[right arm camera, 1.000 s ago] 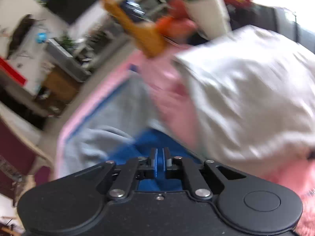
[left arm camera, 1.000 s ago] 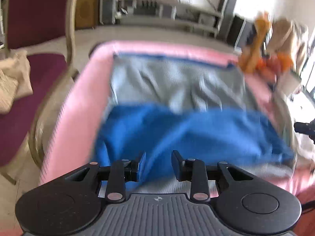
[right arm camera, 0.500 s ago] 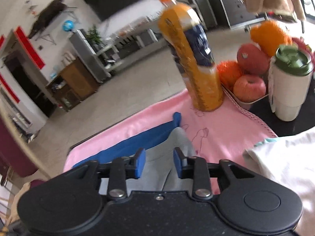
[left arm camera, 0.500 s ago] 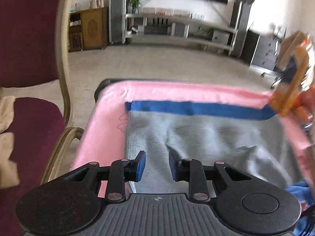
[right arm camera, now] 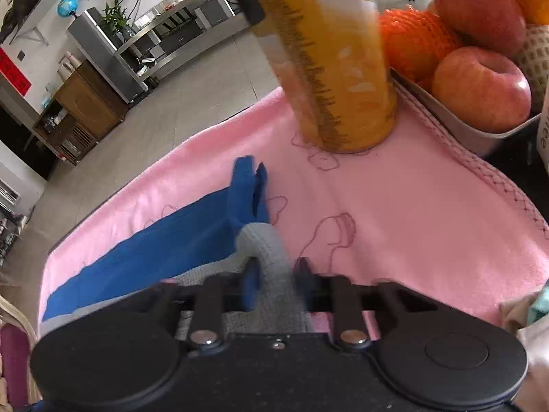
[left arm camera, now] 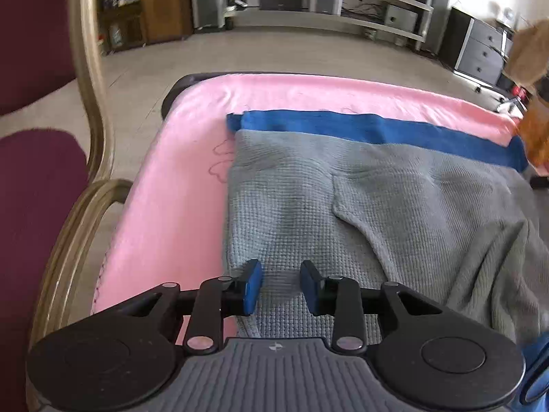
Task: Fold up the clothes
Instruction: 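Grasp the blue trim edge with the right gripper while the left gripper grasps it too, then lift the blue trim edge with both grippers and fold it over the grey body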
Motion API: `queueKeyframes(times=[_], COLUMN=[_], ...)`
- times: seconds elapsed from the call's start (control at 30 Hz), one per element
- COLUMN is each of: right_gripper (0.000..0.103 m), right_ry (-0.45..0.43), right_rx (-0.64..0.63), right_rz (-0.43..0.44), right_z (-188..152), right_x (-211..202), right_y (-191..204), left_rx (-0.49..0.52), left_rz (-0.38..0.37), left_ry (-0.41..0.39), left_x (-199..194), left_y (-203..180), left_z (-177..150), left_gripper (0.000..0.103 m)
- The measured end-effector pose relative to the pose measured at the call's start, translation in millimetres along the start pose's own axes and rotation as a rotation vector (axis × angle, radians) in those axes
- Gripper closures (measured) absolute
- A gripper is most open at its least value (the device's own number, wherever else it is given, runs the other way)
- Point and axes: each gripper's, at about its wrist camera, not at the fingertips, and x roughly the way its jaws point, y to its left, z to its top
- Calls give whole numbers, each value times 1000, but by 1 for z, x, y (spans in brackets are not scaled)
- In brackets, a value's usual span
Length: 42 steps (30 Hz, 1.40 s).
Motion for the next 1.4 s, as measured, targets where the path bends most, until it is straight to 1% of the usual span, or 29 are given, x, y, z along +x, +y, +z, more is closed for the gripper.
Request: queueKeyframes(times=[0.07, 0.1, 0.17, 0.2, 0.27, 0.3, 0.33, 0.37, 0.4, 0.43, 0.47, 0.5, 0.53, 0.6, 0.7, 0.73, 0.77, 0.8, 0.87, 1.0, 1.17, 1.2, 1.23, 1.27, 1.3, 1.33, 1.4], right_gripper=[85, 86, 86, 86, 80, 70, 65, 62, 62, 61, 59, 57, 56, 56, 58, 60, 65, 67, 67, 67, 67, 67, 70, 90, 95, 95, 96], right_ry=[-67, -110, -104, -80, -64, -56, -50, -50, -52, -65, -84, -101, -110, -122, -128, -129, -129, -126, -117, -83, -41, -39, -36, -36, -49, -63, -100], right_rx=[-121, -201, -285, -285, -251, -235, -223, -211, -198, -177, -147, -116, -88, -27, 29, 35, 40, 49, 63, 58, 76, 85, 94, 103, 113, 118, 99], right_rz=[-52, -93, -174, -198, -210, -217, -224, -215, -202, -178, -148, -110, -76, -8, 47, 52, 55, 62, 72, 47, 33, 24, 16, 10, 10, 10, 8], right_z=[-7, -13, -22, -24, -26, -26, -24, -22, -18, -14, -11, -9, -4, 3, 12, 14, 18, 19, 22, 31, 36, 37, 37, 38, 38, 38, 38], right_x=[-8, -14, -7, -1, 1, 1, -2, -7, -13, -19, -27, -34, -37, -41, -35, -33, -30, -25, -15, 8, 33, 37, 41, 44, 43, 40, 28], right_y=[20, 33, 45, 44, 40, 38, 37, 35, 33, 30, 27, 23, 18, 10, -1, -2, -2, -3, -6, -3, 3, 4, 4, 4, 4, 5, 9], left_rx=[-2, 1, 6, 9, 14, 17, 20, 22, 12, -8, -26, -43, -61, -96, -148, -166, -183, -201, -236, -229, -190, -167, -142, -121, -104, -86, -68], left_rz=[8, 8, 7, 7, 6, 6, 6, 5, 1, -7, -13, -19, -25, -37, -55, -61, -67, -73, -85, -93, -67, -51, -32, -13, 6, 26, 47], left_ry=[-2, -4, -9, -12, -17, -19, -22, -24, -41, -67, -72, -63, -54, -37, -11, -2, 7, 15, 33, 69, 38, 30, 23, 9, -8, -25, -84], left_x=[1, 0, 0, 0, 0, 0, -1, -1, -4, -11, -9, -4, 2, 13, 30, 36, 41, 47, 58, 81, 91, 92, 94, 93, 91, 89, 75], left_y=[-1, -1, -1, -1, -2, -2, -2, -2, -1, 2, 5, 7, 9, 14, 21, 23, 26, 28, 33, 32, 29, 25, 20, 17, 14, 10, 7], left_z=[0, 0, 0, 0, 0, 0, 0, 0, 1, 3, 9, 17, 25, 41, 65, 73, 81, 89, 105, 115, 125, 127, 129, 130, 130, 131, 130], left_gripper=[70, 70, 70, 70, 70, 70, 70, 71, 71, 71, 70, 64, 62, 59, 57, 57, 57, 57, 57, 56, 58, 61, 67, 76, 103, 102, 102])
